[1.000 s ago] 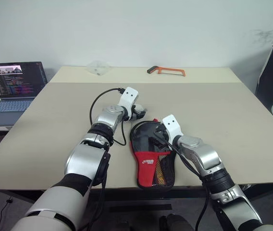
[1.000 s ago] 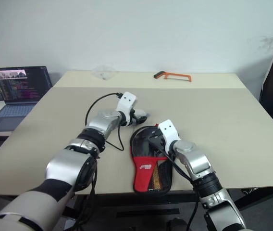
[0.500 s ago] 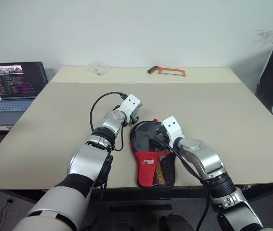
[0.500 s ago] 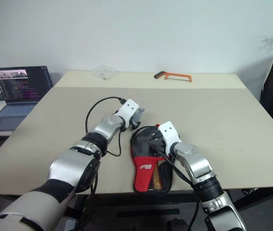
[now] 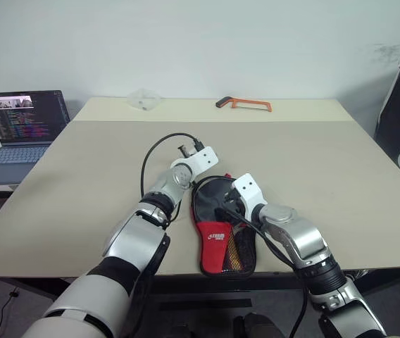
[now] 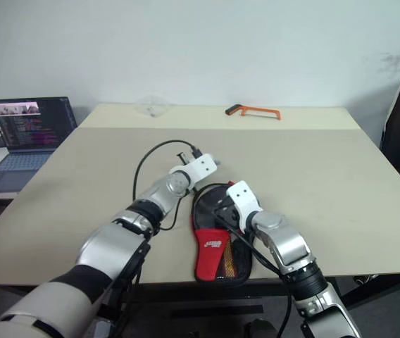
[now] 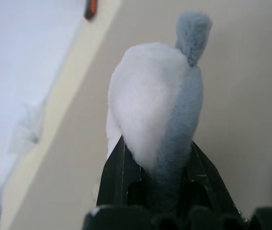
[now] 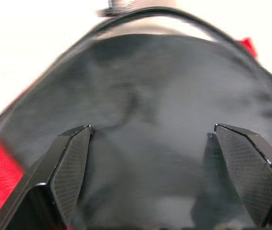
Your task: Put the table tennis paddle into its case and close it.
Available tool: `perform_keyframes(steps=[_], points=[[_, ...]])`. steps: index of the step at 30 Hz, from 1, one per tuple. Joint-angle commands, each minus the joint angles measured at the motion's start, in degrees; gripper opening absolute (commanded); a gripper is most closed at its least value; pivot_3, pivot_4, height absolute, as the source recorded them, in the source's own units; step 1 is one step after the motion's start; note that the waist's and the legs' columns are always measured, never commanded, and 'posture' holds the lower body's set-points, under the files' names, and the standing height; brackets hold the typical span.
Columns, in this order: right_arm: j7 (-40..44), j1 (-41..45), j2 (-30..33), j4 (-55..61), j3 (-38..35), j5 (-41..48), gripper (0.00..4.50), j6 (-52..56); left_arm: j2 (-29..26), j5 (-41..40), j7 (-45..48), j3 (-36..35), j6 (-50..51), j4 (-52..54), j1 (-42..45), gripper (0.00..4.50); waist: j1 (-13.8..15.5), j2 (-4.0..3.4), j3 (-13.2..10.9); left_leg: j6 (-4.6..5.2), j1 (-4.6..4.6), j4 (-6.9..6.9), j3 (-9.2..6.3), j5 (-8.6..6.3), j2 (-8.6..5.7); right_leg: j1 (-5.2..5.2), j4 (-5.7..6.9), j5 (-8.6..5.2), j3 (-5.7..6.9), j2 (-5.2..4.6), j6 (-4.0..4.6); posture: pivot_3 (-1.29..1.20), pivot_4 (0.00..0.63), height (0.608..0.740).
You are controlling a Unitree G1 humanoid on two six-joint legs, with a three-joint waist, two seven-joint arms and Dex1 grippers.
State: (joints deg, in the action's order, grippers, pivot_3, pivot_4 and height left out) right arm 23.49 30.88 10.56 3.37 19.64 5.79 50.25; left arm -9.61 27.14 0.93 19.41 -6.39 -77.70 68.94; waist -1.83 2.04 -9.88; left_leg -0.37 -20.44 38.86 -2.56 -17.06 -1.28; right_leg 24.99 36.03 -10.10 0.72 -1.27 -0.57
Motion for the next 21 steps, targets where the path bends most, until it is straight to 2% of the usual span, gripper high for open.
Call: perform_keyframes(steps=[1, 7, 17, 21], points=[[4.34, -3.45, 1.09, -0.22, 6.78, 0.90, 4.50, 5.52, 1.29, 1.27, -5.75, 0.21, -3.61, 0.63, 3.06, 0.34, 0.01, 0.00, 0.00, 0.00, 0.00, 0.00, 0.00, 0.00, 0.00, 0.00, 0.00, 0.00, 0.00, 0.00, 0.00, 0.00, 0.150, 0.740], [3.71, -4.45, 0.79, 1.08, 5.22, 0.71, 4.50, 7.28, 3.59, 3.28, -12.93, 0.94, -7.16, 0.36, 3.99, 0.34, 0.17, 0.00, 0.00, -0.01, 0.00, 0.01, 0.00, 0.01, -0.01, -0.01, 0.00, 0.00, 0.04, 0.00, -0.01, 0.00, 0.150, 0.740], [3.04, -5.35, 0.36, 3.23, 4.78, 0.76, 4.50, 9.46, 5.67, 6.94, -19.97, 2.67, -6.39, -0.41, 4.83, 0.34, 0.25, 0.01, 0.00, -0.02, -0.04, 0.00, -0.03, 0.00, -0.05, -0.01, -0.03, -0.02, 0.08, -0.01, -0.05, 0.00, 0.150, 0.740], [2.99, -5.55, 0.28, 4.01, 4.86, 0.98, 4.50, 10.46, 6.05, 7.55, -25.41, 2.45, -4.54, -0.49, 7.18, 0.34, 0.26, 0.03, -0.02, -0.02, -0.07, 0.00, -0.04, 0.00, -0.05, 0.01, -0.04, -0.03, 0.09, -0.01, -0.06, 0.00, 0.150, 0.740]])
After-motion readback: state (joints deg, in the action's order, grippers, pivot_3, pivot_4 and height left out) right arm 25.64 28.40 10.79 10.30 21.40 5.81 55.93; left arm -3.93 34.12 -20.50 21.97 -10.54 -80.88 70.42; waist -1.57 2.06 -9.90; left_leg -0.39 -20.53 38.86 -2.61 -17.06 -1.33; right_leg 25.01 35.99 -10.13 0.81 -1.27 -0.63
